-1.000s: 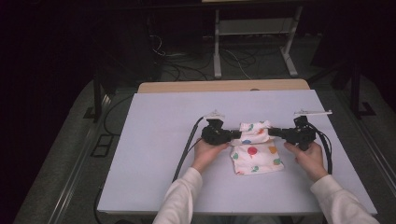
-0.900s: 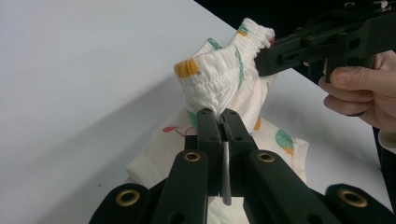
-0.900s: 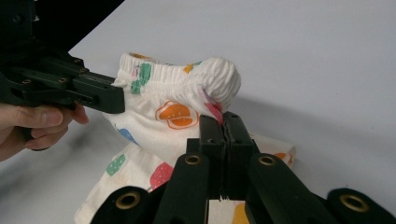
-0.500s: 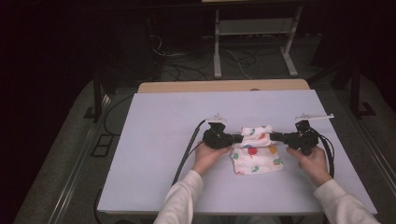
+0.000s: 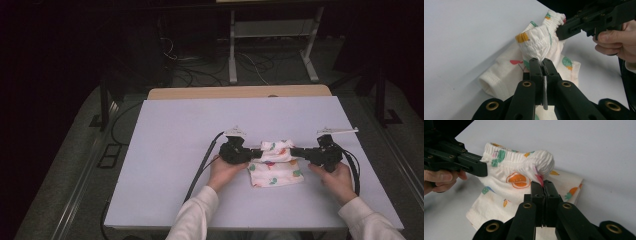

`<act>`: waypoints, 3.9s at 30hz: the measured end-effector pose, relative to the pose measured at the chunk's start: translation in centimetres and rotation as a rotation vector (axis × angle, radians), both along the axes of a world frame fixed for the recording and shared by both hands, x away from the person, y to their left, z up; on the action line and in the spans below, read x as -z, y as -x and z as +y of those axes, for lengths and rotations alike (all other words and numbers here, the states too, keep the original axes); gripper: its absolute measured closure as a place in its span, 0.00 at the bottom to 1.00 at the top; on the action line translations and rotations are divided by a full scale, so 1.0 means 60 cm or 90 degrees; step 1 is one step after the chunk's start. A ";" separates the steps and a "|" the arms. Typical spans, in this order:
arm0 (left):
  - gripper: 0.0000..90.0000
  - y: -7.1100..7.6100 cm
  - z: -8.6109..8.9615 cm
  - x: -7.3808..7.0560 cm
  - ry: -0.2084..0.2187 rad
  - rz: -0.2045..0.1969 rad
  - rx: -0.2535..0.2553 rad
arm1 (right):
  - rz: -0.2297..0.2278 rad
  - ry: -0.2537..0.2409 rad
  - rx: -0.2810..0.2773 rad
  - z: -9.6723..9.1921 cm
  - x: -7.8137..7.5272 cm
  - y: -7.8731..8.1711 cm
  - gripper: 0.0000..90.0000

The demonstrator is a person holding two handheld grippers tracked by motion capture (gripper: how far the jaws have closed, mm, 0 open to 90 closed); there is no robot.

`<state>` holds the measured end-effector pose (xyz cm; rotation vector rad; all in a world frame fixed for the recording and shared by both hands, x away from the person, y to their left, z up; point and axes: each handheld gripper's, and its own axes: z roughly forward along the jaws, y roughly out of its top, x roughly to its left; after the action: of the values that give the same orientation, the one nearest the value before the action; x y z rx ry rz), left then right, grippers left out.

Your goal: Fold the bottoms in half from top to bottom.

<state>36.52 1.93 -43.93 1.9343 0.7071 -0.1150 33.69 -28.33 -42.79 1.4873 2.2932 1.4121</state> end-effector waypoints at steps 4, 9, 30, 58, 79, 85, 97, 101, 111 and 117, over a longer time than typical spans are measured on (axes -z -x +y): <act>0.97 0.003 0.000 0.002 -0.006 0.000 0.003 | 0.002 0.002 -0.001 0.001 0.003 0.004 0.97; 0.97 0.005 -0.001 0.001 -0.016 0.002 0.010 | 0.027 -0.002 0.003 0.001 0.010 0.008 0.97; 0.97 0.016 -0.003 0.018 -0.039 -0.004 0.028 | -0.019 -0.004 -0.010 0.024 -0.026 0.000 0.41; 0.97 0.018 -0.006 0.029 -0.032 0.002 0.037 | 0.099 0.069 -0.054 0.089 -0.004 -0.101 0.99; 0.57 0.017 0.022 0.007 0.060 -0.037 -0.012 | 0.223 0.081 -0.110 0.093 -0.001 -0.113 0.99; 0.45 0.011 0.032 0.002 0.069 -0.035 -0.048 | 0.212 0.081 -0.131 0.089 -0.013 -0.092 0.99; 0.41 0.011 0.031 0.004 0.069 -0.033 -0.051 | 0.162 0.066 -0.145 0.090 -0.042 -0.031 0.99; 0.41 0.010 0.032 0.004 0.064 -0.031 -0.052 | 0.154 0.078 -0.150 0.091 -0.042 -0.007 0.99; 0.39 0.009 0.029 0.007 0.068 -0.026 -0.055 | 0.146 0.107 -0.136 0.091 -0.014 0.055 0.99; 0.36 0.009 0.024 0.010 0.077 -0.022 -0.060 | 0.142 0.119 -0.111 0.094 0.003 0.073 0.99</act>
<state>35.95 3.34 -44.55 1.7804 0.7505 -0.0639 29.31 -22.69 -42.94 1.4870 2.6622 1.0733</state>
